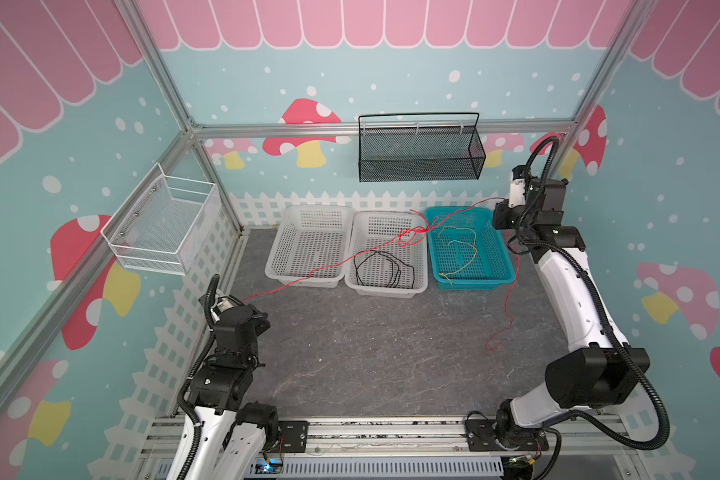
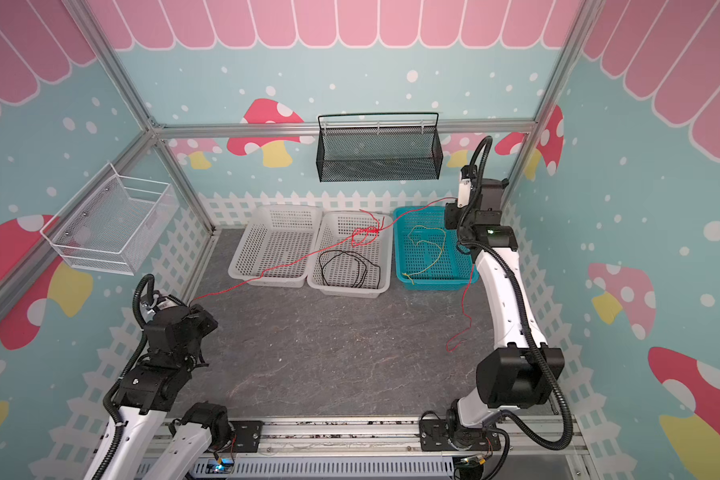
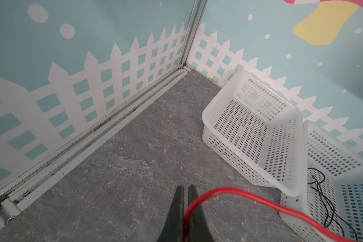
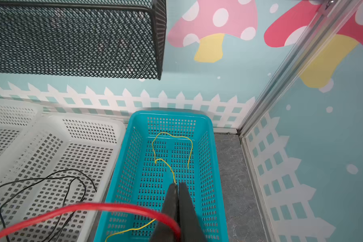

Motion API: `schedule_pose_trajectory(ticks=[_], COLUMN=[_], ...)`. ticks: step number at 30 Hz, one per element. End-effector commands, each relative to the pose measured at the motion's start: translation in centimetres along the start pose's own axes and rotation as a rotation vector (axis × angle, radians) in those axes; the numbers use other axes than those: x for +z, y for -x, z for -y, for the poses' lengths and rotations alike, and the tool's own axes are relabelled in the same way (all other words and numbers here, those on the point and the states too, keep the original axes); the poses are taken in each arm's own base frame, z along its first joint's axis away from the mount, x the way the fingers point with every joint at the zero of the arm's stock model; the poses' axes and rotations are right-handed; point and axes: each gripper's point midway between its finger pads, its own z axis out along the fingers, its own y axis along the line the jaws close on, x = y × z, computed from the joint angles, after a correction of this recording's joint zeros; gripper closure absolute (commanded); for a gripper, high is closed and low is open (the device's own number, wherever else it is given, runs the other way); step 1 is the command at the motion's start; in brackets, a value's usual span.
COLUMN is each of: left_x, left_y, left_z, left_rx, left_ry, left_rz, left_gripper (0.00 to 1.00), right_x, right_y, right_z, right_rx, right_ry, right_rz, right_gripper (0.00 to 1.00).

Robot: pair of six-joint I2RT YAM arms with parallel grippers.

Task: Untangle and sort cables by color
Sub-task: Untie the cable.

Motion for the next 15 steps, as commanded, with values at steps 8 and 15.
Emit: schedule_pose_trajectory(ticks=[8,15], left_x=[0.5,0.0], left_y=[-1.1,-2.5], left_z=[-1.5,2.6], left_rx=[-0.114,-0.128], left_ry=[0.004,-0.252], left_rz=[-0.01,-0.072], left_gripper=[1.0,1.0], right_x=[-1.3,-4.8], right_y=[2.6,2.7], right_z=[2.1,-4.9], right_rx=[0.046,-0.031], right_ry=[0.04,0.295], right_rz=[0.115,0.213], right_gripper=[1.0,1.0])
